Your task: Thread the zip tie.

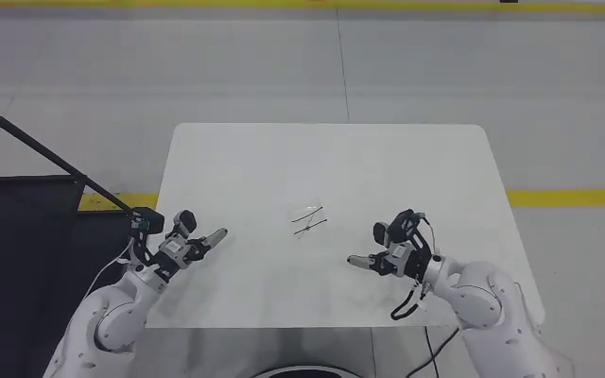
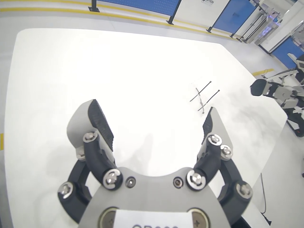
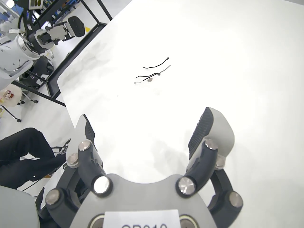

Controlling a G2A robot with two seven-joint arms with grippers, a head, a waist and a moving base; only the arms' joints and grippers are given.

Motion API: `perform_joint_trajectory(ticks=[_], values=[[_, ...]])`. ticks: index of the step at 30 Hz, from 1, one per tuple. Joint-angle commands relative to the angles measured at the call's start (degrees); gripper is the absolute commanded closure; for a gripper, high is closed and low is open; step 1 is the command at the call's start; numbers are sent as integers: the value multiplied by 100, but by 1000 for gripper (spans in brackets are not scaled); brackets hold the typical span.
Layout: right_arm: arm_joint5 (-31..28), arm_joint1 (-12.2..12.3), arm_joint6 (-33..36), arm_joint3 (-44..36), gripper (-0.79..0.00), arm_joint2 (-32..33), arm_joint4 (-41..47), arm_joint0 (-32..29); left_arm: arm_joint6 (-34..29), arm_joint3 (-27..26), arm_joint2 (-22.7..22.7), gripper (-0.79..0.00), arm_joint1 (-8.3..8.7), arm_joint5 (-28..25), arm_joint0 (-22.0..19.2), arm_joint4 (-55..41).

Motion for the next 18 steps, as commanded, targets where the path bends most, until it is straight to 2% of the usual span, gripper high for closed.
perform_joint_trajectory(ticks=[1, 6, 8, 14, 18], values=[[268, -22, 241, 83, -785, -194, 155, 213, -132, 23, 54, -785, 1, -49, -83, -296], [764, -97, 1087, 686, -785, -633, 1229, 1021, -239, 214, 192, -785, -10, -33, -313, -781], [774, -126, 1402, 996, -785, -797, 1624, 1351, -366, 339, 200, -785, -3, -132, -409, -1066], [885, -209, 1695, 1910, -785, -1148, 2242, 2077, -849, 511, 234, -785, 35, -443, -533, -1508], [956, -297, 1795, 2434, -785, -1477, 2507, 2474, -849, 511, 234, -785, 35, -443, -533, -1508]])
